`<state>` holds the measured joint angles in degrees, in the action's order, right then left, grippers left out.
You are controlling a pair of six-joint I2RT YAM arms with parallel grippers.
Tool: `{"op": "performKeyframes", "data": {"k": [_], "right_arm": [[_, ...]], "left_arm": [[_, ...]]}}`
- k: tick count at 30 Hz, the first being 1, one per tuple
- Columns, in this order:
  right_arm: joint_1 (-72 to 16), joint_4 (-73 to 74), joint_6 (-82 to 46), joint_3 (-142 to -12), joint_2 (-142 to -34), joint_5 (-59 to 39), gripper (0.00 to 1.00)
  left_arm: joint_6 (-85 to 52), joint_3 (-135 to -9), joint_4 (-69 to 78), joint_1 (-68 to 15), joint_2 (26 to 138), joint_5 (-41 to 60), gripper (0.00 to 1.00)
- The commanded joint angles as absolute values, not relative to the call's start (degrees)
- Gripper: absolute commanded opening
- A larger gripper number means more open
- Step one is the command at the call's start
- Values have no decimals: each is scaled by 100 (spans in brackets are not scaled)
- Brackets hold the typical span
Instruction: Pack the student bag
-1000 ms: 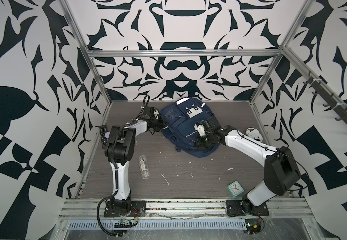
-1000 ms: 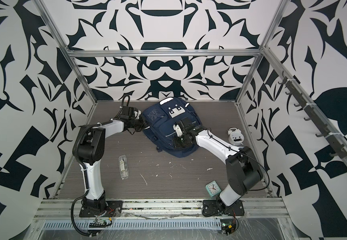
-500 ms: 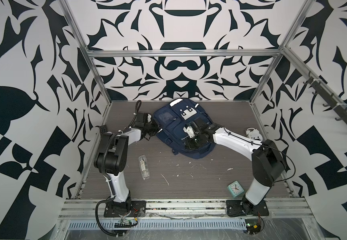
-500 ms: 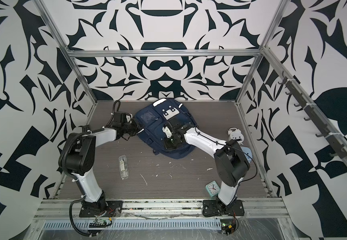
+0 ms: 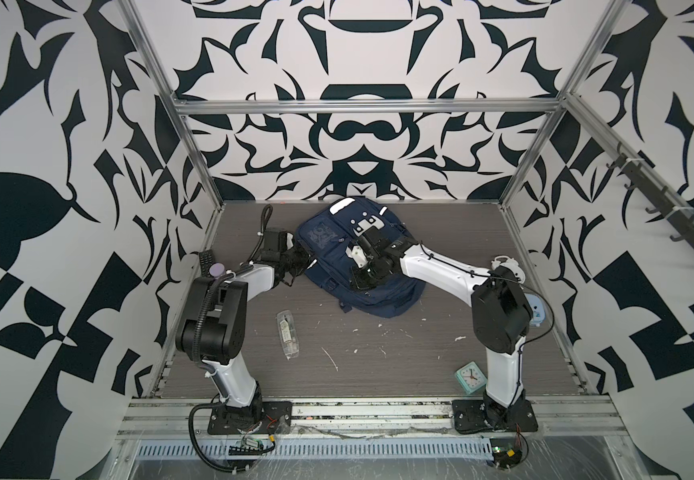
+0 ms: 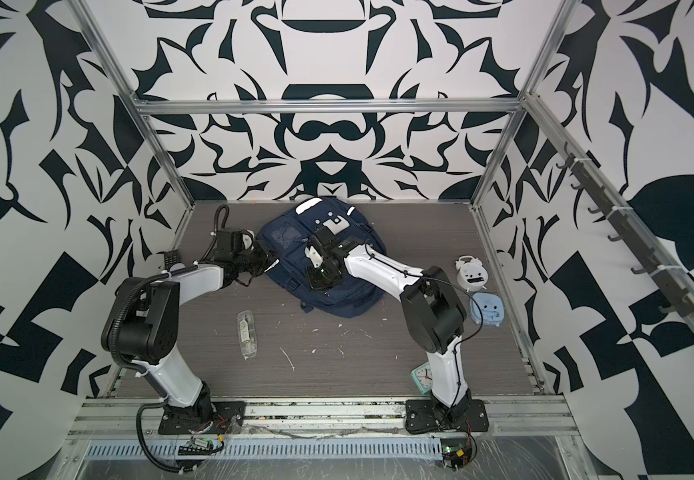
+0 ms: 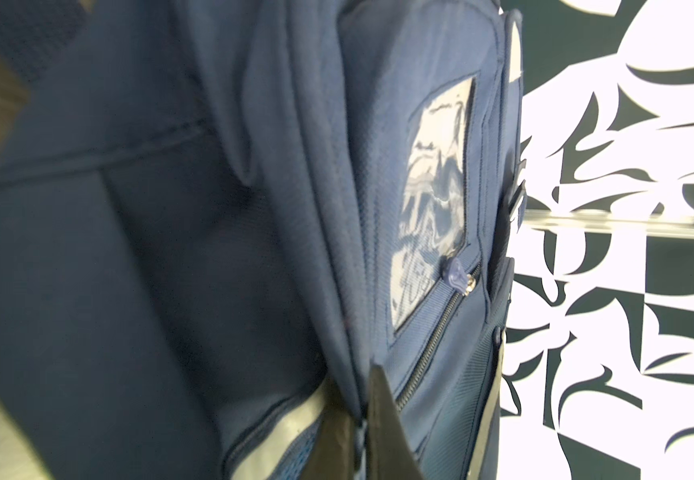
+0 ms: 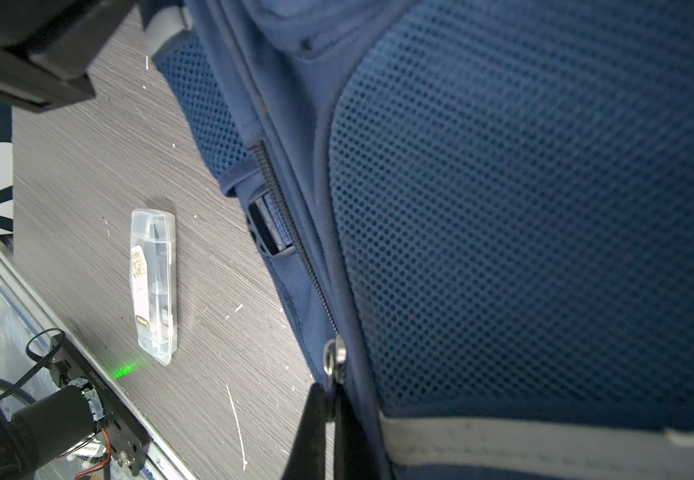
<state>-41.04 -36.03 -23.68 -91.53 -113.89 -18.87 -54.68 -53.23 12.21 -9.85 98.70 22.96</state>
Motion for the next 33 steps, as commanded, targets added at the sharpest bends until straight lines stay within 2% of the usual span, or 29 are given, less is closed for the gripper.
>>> {"op": "performKeyframes", "data": {"k": [1,10,16,22,25,33], "right_arm": [[-4042,-2928,-2323,-9569,-11389,-1705,0],[-4086,-2866,-2400,-9453,-11401,-1878,1],[-4147,-2894,-2373,-9215,-11237,-1864,26],[-4137,-2878,-2341,-8834,-10807,-1785,36],[-4139,-2877,-2343,-8662,-10595,-1771,38],[-4165,-2851,-2373,-8526,-10371,-1905,39]], "left_arm": [[-5479,-5003,1074,-938,9549,2518,0],[-5340,-4834,924,-840,9440,2509,0],[-5231,-4939,665,-812,9381,2495,0],[-4698,-5093,-164,-809,8925,2176,27],[-4369,-5215,-676,-809,8632,2017,39],[-3882,-5257,-1700,-817,7916,1715,59]]}}
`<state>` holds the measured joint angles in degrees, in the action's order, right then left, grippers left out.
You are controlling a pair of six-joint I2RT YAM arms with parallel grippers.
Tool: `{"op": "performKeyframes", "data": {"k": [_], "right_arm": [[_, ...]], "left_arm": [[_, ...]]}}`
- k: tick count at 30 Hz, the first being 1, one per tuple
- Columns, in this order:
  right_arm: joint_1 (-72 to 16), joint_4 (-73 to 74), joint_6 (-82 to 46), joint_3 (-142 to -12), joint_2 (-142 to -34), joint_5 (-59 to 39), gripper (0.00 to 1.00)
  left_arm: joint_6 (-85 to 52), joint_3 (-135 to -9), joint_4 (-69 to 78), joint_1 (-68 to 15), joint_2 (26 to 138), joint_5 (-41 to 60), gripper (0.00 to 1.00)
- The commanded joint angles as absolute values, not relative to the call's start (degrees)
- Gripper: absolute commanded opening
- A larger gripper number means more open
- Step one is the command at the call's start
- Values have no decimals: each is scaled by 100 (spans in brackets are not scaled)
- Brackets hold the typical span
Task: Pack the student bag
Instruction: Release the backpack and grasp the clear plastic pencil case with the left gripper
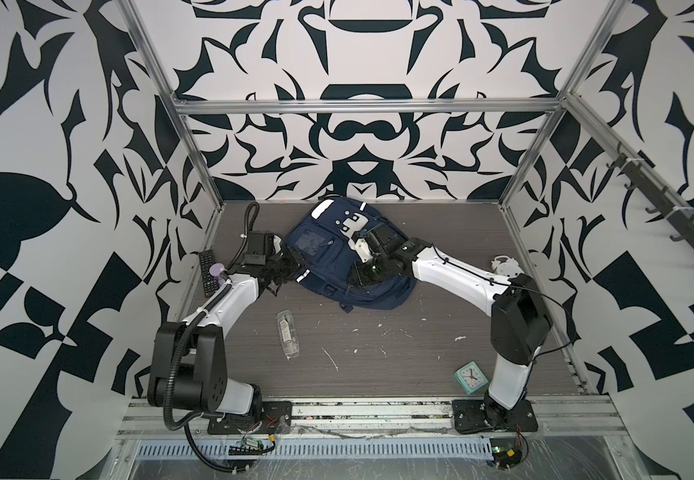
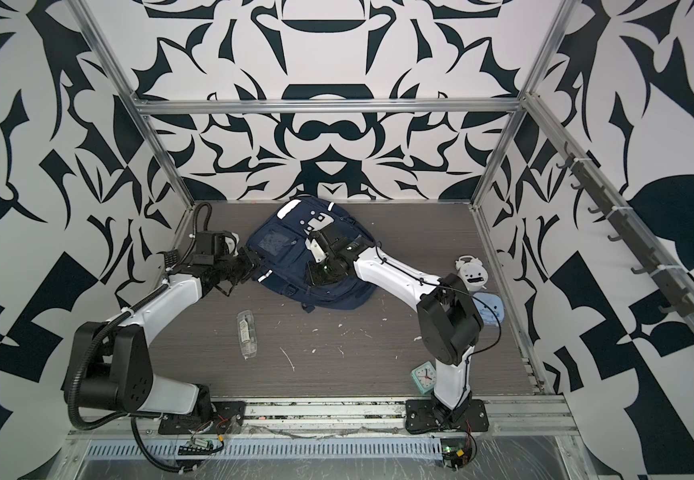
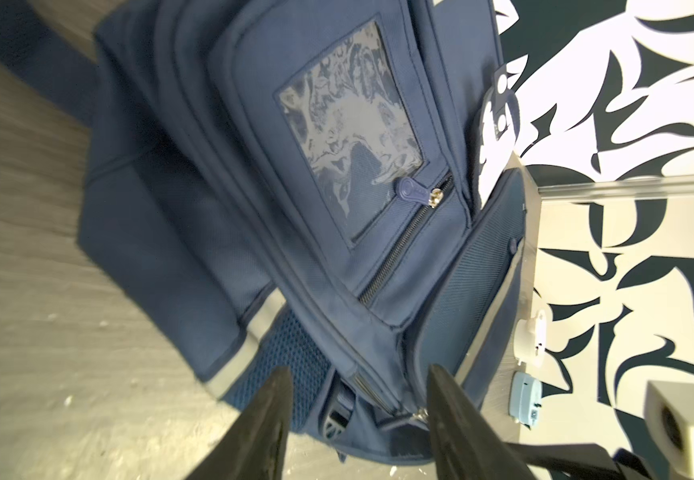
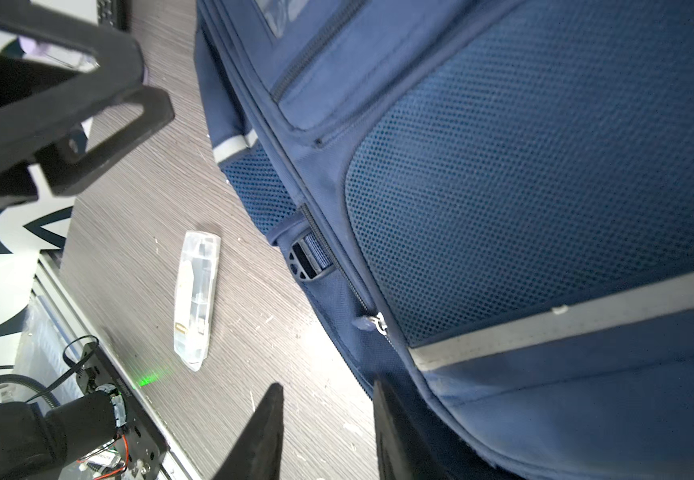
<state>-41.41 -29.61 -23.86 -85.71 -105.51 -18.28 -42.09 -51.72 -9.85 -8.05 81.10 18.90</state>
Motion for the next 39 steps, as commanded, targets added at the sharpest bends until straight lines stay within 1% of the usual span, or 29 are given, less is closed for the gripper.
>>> {"op": "performKeyframes", "data": {"k": [1,4,6,9,14,20,25,30,34,39], "right_arm": [[-4192,-2789,-2389,-8517,-10375,-2013,40],[-4316,-2586,-2389,-8453,-10390,-2131,40],[-4413,-2394,-2423,-8396,-10433,-2223,40],[-4613,-2197,-2547,-8449,-10641,-2409,40],[-4981,-2057,-2645,-8678,-11079,-2558,40],[-5058,-1998,-2737,-8751,-11310,-2624,41],[-5069,-2100,-2681,-8764,-11391,-2691,42],[-5064,-2123,-2656,-8634,-11323,-2659,44],[-5067,-2128,-2623,-8533,-11252,-2603,46],[-5069,-2100,-2624,-8455,-11248,-2607,45]], "left_arm": [[-3825,-5236,-1848,-818,7848,1683,61],[-3695,-5220,-2377,-817,7623,1596,63],[-3578,-5276,-2915,-835,7480,1325,66],[-3380,-5213,-3515,-836,7249,993,67],[-3399,-4605,-3802,-836,6663,749,67],[-3550,-4109,-4075,-1087,6365,197,68],[-3627,-3919,-4126,-1292,6691,-268,72],[-3548,-4141,-4066,-1510,7463,-508,78],[-3490,-4290,-4023,-1690,8069,-568,78],[-3463,-4337,-3842,-1788,8349,-578,76]]}}
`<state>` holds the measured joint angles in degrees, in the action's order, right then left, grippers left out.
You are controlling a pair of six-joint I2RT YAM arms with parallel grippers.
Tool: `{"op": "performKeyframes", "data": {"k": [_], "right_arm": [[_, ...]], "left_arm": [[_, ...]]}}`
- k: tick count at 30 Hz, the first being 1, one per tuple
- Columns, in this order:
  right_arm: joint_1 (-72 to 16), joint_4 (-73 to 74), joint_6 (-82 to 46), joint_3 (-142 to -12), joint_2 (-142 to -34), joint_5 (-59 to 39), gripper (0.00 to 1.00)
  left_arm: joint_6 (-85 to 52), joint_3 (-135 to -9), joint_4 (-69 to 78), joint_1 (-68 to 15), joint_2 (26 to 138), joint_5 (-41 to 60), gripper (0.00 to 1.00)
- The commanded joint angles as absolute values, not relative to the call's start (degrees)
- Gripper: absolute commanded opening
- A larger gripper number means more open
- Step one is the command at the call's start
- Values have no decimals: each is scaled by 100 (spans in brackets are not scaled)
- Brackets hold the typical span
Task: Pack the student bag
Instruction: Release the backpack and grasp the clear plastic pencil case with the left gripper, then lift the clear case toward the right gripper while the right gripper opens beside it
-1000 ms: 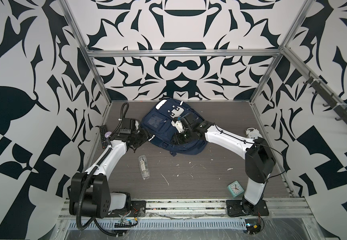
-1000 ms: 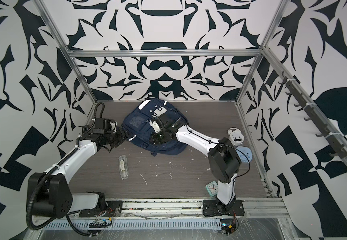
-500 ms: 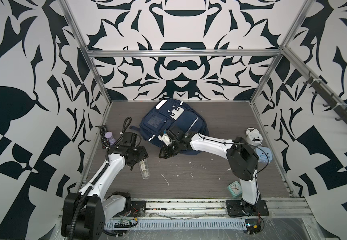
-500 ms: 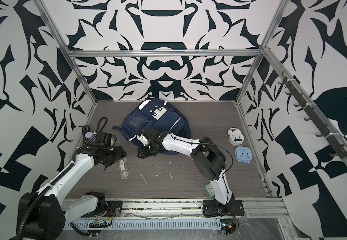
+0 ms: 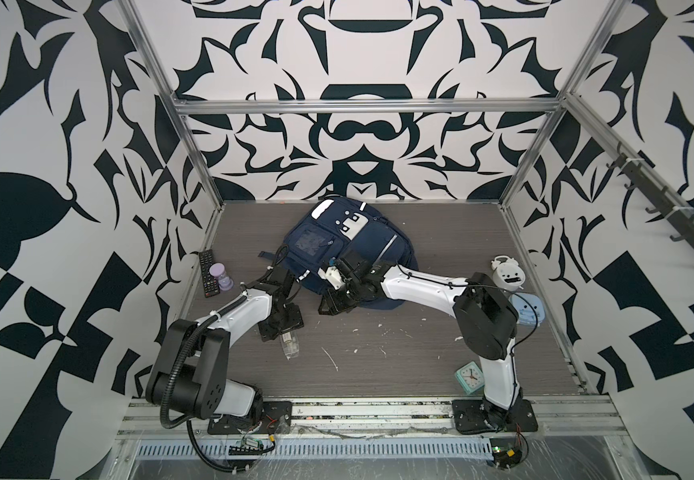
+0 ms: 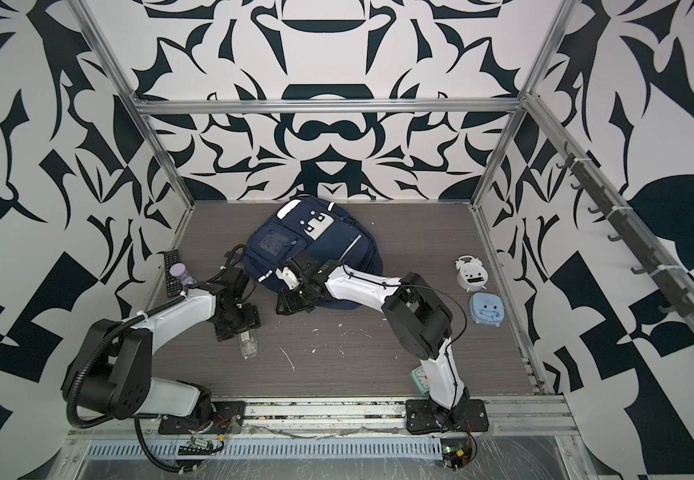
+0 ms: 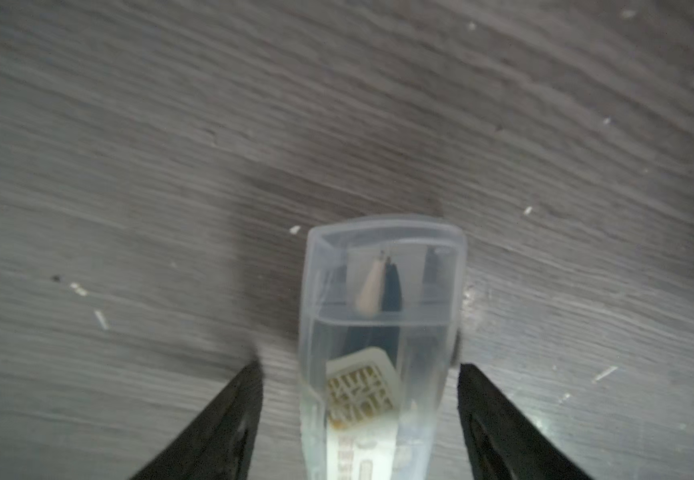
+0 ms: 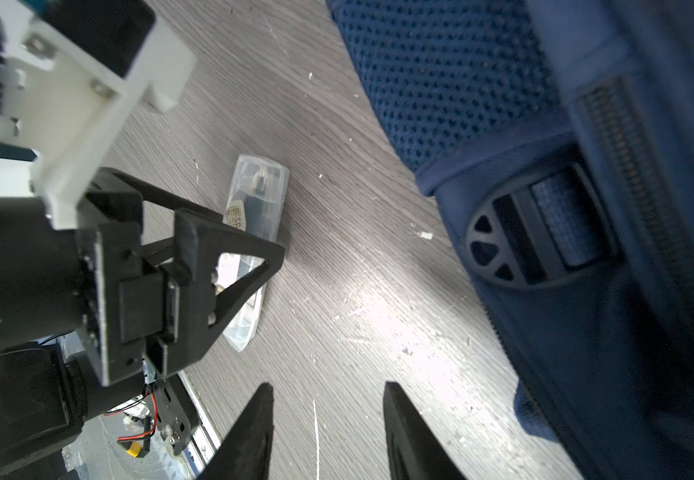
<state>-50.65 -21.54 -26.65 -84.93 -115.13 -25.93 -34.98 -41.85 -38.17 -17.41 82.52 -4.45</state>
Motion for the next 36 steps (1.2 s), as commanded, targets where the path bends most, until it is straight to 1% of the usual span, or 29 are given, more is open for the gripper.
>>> {"op": "performKeyframes", "data": {"k": [1,9,16,20,22,24,30,36], "right_arm": [[-5066,-2100,-2623,-8451,-11250,-2602,45],[-5066,-2100,-2582,-8411,-11254,-2616,42],[-5067,-2136,-2562,-8392,-11234,-2610,38],[-5067,-2100,-2557,-8340,-11178,-2603,37],[-5071,-1895,-2598,-8194,-11070,-2628,37],[-5067,-1673,-2650,-8067,-10971,-2767,37],[-5068,-955,-2879,-7649,-10759,-3378,44],[-5064,-339,-3167,-7371,-10697,-3865,56]], "left_arm": [[-3446,-4359,-3849,-1816,8384,-631,76],[-3392,-4434,-3833,-1898,8646,-795,69],[-3401,-4432,-3787,-1925,8540,-736,51],[-3393,-4404,-3592,-1925,8349,-370,47],[-3375,-4377,-3433,-1925,8238,-64,45],[-3376,-4403,-3402,-1925,8154,161,44],[-3419,-4512,-3341,-1915,7768,694,44],[-3538,-4588,-3113,-1835,7559,1341,44]]}}
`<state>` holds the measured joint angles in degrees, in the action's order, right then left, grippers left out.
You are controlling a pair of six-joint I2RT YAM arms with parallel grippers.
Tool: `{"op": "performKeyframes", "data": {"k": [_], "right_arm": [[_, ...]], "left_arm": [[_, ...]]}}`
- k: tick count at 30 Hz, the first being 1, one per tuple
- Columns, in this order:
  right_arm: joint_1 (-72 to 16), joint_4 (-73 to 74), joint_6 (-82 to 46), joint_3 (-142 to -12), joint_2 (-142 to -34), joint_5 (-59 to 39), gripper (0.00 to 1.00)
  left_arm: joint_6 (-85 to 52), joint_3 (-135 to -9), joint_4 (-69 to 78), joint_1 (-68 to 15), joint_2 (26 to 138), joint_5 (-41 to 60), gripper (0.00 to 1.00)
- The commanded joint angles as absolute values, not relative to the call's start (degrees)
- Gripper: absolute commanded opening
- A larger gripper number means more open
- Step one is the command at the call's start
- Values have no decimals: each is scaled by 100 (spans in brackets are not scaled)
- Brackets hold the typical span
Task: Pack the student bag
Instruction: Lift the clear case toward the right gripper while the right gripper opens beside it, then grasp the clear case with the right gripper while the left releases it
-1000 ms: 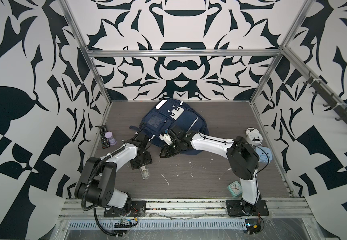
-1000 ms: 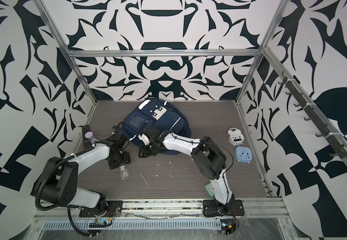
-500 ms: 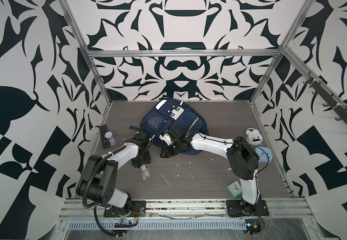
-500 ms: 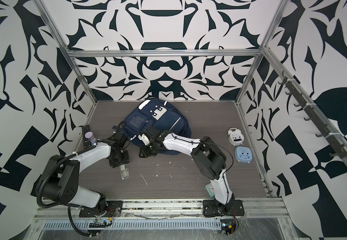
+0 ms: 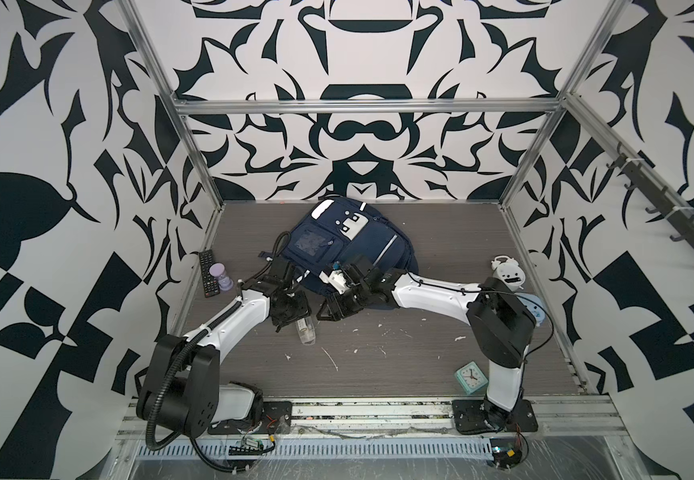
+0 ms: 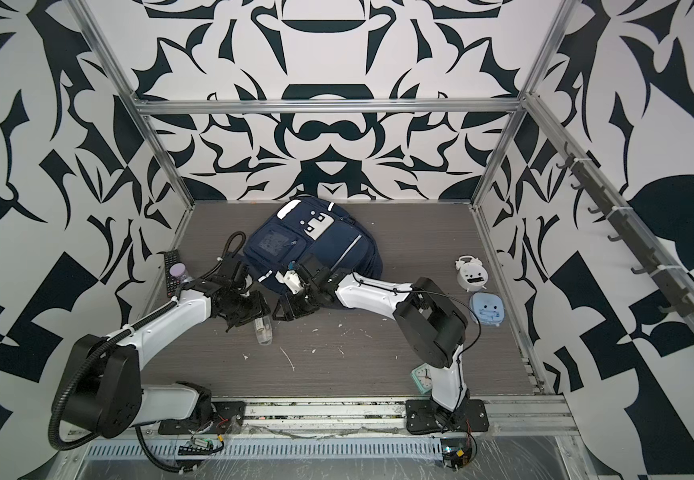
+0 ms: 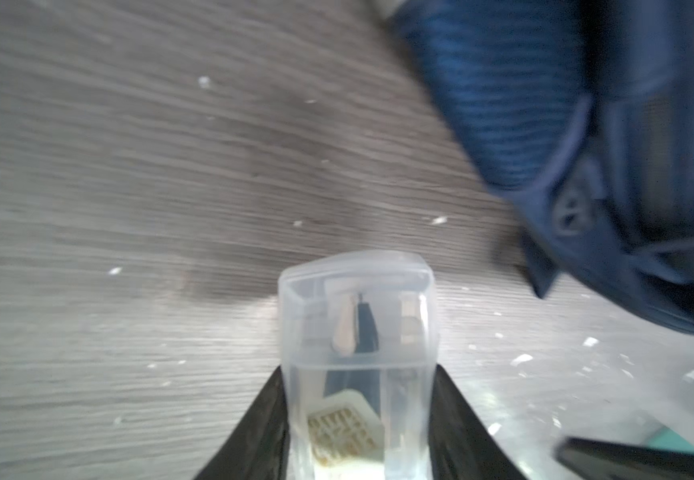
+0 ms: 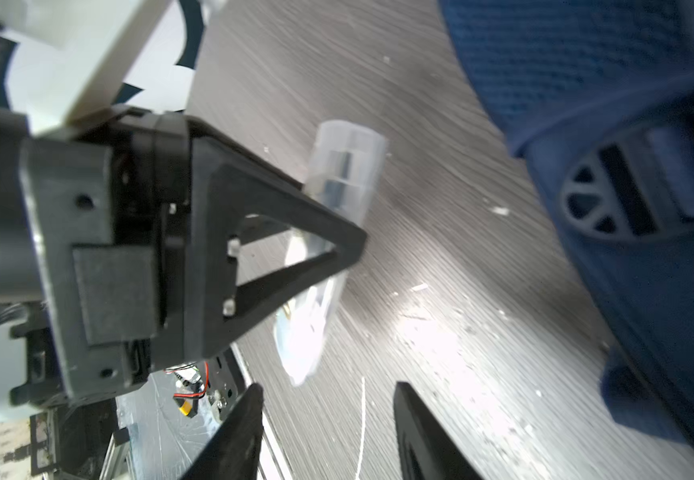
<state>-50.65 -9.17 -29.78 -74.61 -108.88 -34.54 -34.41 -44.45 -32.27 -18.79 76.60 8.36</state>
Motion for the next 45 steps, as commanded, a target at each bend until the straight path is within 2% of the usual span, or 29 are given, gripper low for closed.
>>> {"op": "performKeyframes", "data": {"k": [1,7,17,28,32,39,45], "right_arm": [[-5079,-260,-3227,-7350,-10702,-3906,58],[-5103,-225,-3270,-7428,-10780,-3857,59],[-5093,-317,-3311,-7487,-10914,-3631,53],[-5058,-173,-3539,-7585,-10956,-3519,42],[-5036,-126,-3593,-7605,-10943,-3515,35],[-5027,-94,-3619,-7502,-10869,-3514,18],[-4978,-88,-3577,-7379,-10737,-3568,14]], "left_arm": [[-3565,-4595,-3088,-1822,7549,1423,44],[-3732,-4531,-2863,-1695,7443,1853,45],[-3803,-4413,-2676,-1551,7347,2366,45],[-3902,-4306,-2531,-1547,7049,2577,45],[-3894,-4272,-2509,-1538,7088,2601,46],[-3815,-4357,-2598,-1494,7110,2542,54],[-3617,-4640,-2889,-1468,7161,2321,63]]}}
